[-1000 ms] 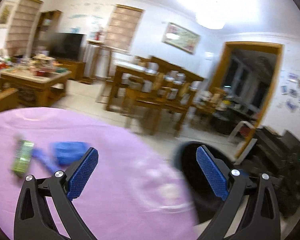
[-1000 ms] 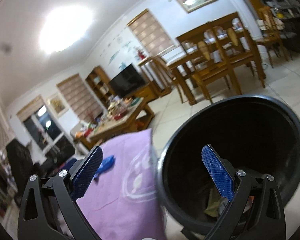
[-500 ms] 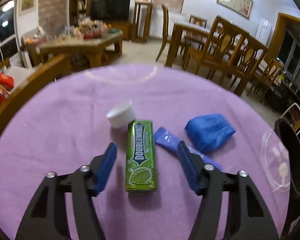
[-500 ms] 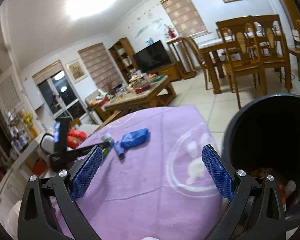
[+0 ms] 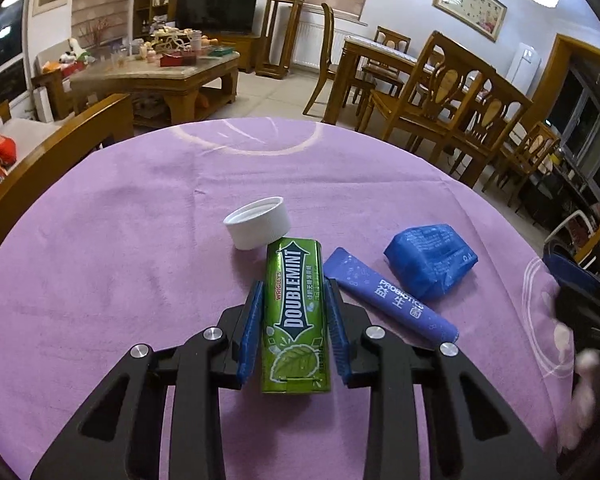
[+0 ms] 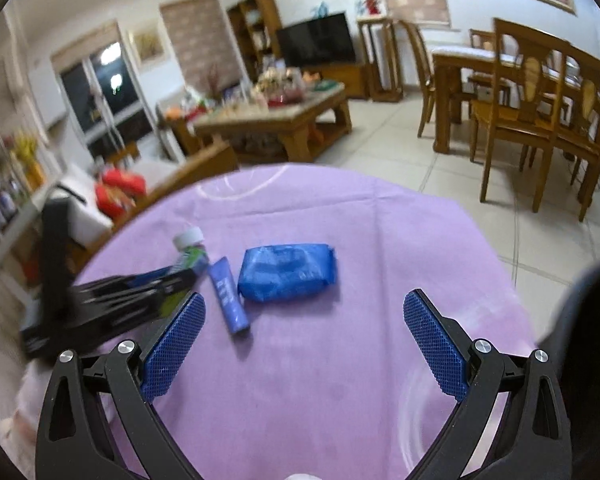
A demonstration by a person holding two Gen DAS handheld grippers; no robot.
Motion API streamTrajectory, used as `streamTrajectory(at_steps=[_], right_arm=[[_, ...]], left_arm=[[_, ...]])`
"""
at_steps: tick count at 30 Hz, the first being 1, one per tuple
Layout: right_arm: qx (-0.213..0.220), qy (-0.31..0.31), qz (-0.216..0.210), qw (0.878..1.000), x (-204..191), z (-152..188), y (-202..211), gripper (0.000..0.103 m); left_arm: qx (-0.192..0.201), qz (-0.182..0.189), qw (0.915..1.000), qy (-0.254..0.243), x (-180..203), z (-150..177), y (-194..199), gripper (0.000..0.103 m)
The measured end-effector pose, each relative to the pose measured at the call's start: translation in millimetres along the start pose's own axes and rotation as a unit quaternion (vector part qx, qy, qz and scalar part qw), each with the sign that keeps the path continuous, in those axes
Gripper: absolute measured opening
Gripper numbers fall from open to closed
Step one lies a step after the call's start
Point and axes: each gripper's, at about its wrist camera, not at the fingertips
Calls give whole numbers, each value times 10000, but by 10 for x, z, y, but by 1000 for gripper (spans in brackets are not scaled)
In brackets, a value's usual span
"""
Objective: Collect trash
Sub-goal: 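Grasp the green Doublemint box with left tool while right tool grasps blue packet, then carry gum box and blue packet over the bin and open both tools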
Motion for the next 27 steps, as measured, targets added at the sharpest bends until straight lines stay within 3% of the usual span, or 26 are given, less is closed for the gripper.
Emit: streamTrajectory(at_steps=[5,10,18,23,27], right_arm=[[-546,422,658,9954,-298,-322,-715,98],[-887,391,904,9912,-378,-434,-1119,90],[-721,514,943,9916,-392,-406,-1221,73],[-541,154,357,9978,-237,-331,-920,72],[-14,-207,-368,9991,-59,-192,-406,72]], left_arm=[[228,87,9996,121,-102,66,110,31],[289,101,9995,107,-81,84,144,31],[353,169,9992,96,-118,68,166,31],[489,377,9981,25,-114,75,184,31],[721,616,9954,-148,-39,98,251,31]])
Point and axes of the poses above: each gripper's, at about its wrist camera, not at the fingertips, and y roughly against the way its jaws point, x to its right, z to its underside, and after that the axes turned 11 degrees about -x, right-handed
